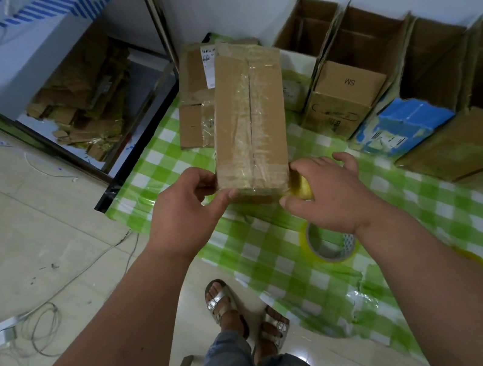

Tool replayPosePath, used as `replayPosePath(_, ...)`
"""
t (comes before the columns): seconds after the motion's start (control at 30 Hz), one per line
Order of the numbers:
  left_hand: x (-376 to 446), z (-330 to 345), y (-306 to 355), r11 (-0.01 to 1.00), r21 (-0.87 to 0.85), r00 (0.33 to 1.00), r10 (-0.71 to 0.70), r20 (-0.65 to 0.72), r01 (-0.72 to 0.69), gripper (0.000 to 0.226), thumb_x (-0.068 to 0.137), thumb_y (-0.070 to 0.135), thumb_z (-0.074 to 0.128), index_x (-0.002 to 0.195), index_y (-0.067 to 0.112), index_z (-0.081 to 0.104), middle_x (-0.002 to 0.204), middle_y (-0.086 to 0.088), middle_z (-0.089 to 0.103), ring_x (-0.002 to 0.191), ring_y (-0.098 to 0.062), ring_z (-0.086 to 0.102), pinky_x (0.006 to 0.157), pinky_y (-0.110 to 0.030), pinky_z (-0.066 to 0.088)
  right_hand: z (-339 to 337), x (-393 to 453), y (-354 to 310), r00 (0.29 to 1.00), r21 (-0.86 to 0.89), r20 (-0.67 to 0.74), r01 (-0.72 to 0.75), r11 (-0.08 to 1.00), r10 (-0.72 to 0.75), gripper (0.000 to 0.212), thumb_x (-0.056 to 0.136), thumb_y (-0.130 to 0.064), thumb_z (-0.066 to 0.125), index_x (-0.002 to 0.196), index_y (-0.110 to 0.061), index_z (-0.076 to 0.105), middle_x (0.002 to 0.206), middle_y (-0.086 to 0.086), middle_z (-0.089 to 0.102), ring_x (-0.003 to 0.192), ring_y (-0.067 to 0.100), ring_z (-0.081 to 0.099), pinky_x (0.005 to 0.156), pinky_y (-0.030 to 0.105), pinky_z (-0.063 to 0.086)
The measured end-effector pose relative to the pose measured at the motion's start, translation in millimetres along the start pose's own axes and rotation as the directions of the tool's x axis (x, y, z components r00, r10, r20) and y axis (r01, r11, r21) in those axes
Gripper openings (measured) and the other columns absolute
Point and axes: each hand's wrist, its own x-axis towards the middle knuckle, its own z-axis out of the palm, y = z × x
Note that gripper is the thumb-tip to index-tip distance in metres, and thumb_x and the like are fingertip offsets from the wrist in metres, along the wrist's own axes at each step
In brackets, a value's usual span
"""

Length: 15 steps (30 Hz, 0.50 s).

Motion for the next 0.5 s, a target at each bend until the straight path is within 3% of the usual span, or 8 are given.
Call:
replayPosePath(0.13,3.4,5.0,-5.1,0.999,0.016,0.999,-0.03,-0.042,0.03,0.026,0.079,0.042,0.079,0.095,0.034,0.061,0.081,0.028,0.062,0.085,0.005,0.064,0.074,-0.011,0.046,1.9,2.6,-2.7,0.999,-0.023,-0.043,0.014,1.0,-0.015,0.074,0.076,-0.078,0.024,0.118,-0.027,0.057,0.115,-0.006,0.061,0.117,0.018,0.05,0.108,0.039,0.008)
replayPosePath(0.23,3.6,10.1,-8.5,0.999,0.037,0.997,-0.013,-0.078,0.016,0.032,0.08,0.04,0.079,0.105,0.025,0.066,0.084,0.025,0.061,0.085,-0.001,0.065,0.074,-0.012,0.044,7.8,7.3,-6.0,0.994,-0.098,-0.103,0.014,0.995,-0.024,0.059,0.085,-0.074,0.032,0.106,-0.026,0.06,0.105,-0.004,0.065,0.107,0.02,0.057,0.106,0.041,0.015)
replayPosePath(0.37,2.0,14.6,-10.0,0.998,0.041,0.99,0.047,-0.136,-0.042,0.042,0.082,0.033,0.078,0.116,0.015,0.061,0.094,0.018,0.061,0.086,-0.005,0.064,0.078,-0.023,0.051,13.0,6.0,-9.6,0.976,-0.144,-0.215,-0.001,0.99,-0.03,0.06,0.083,-0.073,0.032,0.089,-0.022,0.064,0.087,-0.001,0.068,0.089,0.023,0.063,0.104,0.042,0.023)
replayPosePath(0.5,-0.2,16.5,-10.4,0.994,0.074,0.985,0.085,-0.15,-0.075,0.044,0.079,0.038,0.079,0.112,0.015,0.062,0.092,0.018,0.06,0.082,-0.003,0.062,0.074,-0.024,0.051,16.6,6.4,-13.3,0.963,-0.174,-0.27,-0.028,0.984,-0.021,0.056,0.08,-0.071,0.04,0.079,-0.021,0.064,0.078,-0.002,0.067,0.081,0.022,0.064,0.105,0.043,0.028)
